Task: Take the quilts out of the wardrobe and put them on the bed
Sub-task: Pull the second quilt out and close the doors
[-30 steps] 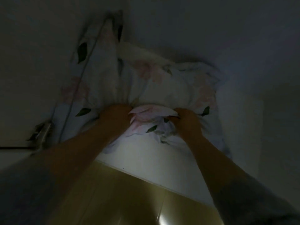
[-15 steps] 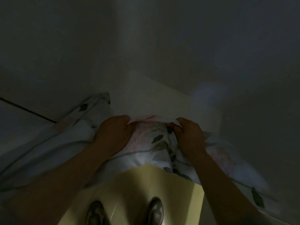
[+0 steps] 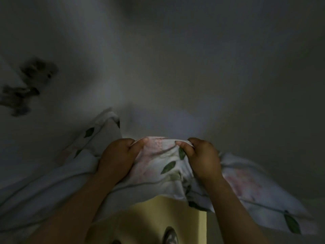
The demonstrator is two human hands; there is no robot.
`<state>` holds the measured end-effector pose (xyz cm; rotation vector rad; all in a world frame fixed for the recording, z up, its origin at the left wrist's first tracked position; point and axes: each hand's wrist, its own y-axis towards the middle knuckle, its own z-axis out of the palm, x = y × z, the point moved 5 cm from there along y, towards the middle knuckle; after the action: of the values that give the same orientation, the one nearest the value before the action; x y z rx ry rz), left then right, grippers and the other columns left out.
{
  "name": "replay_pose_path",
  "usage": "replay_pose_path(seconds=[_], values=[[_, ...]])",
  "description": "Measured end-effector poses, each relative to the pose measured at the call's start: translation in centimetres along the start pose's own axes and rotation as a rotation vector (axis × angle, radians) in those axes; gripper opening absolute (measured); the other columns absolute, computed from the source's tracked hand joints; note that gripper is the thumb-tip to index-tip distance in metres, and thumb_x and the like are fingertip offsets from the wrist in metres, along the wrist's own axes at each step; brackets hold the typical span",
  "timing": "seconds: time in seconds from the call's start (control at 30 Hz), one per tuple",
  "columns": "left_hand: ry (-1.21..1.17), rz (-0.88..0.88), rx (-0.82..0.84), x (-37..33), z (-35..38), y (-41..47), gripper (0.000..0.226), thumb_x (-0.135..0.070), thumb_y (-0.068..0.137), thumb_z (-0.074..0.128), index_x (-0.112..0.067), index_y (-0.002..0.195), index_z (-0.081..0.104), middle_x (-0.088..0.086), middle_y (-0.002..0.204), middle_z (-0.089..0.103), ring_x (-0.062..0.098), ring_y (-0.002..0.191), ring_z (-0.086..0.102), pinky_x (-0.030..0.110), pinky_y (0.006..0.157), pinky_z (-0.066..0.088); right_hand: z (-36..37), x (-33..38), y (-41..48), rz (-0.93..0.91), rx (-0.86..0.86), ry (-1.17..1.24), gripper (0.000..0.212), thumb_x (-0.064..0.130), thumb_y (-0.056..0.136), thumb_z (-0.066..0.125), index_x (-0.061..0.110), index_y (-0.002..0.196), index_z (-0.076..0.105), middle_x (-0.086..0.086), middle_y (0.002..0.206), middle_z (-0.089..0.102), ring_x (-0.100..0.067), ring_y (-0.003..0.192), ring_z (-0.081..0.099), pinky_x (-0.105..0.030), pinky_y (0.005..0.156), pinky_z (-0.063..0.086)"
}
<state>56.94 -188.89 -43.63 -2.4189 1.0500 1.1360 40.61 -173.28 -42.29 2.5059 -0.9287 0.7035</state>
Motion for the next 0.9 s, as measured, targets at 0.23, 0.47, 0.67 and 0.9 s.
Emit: replay_pose_path(seconds=[0.23,0.47,0.67,0.9], values=[[0.046,0.122,-0.089,-11.5,-8.8,-3.6,0.057,-0.057,0.082,0.041,-0.012,0.048,0.034,0.006,0.044,0.037,0.031,0.052,0.05,0.038,0.054,0.041,-12.7,7.5,-3.9,0.051,-0.166,0.099,0.065,0.068,0.077,0.05,0.007,0.056,0.044,-0.006,0.048,0.047,-0.029,0.053,0.052,-0.04,0.055,0.046],[-0.043,0.121,-0.238,-19.9,-13.0,-9.8,0.058,-0.056,0.085,0.051,-0.014,0.049,0.034,0.002,0.045,0.035,0.019,0.048,0.038,0.04,0.055,0.044,-22.3,11.5,-8.9,0.05,-0.338,0.252,0.078,0.079,0.065,0.053,0.004,0.056,0.036,-0.004,0.048,0.03,-0.012,0.046,0.031,-0.033,0.048,0.035],[-0.025,0.142,-0.334,-24.9,-13.9,-15.0,0.06,-0.057,0.086,0.045,-0.015,0.045,0.034,0.002,0.042,0.042,0.02,0.046,0.044,0.035,0.054,0.038,-28.2,13.0,-11.6,-0.059,-0.39,0.291,0.067,0.066,0.074,0.059,0.012,0.05,0.027,-0.003,0.049,0.022,-0.012,0.046,0.026,-0.032,0.048,0.031],[0.069,0.181,-0.428,-28.4,-16.6,-19.8,0.055,-0.055,0.088,0.042,-0.018,0.047,0.037,-0.002,0.043,0.044,0.014,0.047,0.043,0.031,0.051,0.035,-31.4,15.0,-13.9,-0.132,-0.44,0.338,0.071,0.059,0.076,0.063,-0.004,0.057,0.038,-0.006,0.051,0.023,-0.011,0.047,0.027,-0.032,0.047,0.033]])
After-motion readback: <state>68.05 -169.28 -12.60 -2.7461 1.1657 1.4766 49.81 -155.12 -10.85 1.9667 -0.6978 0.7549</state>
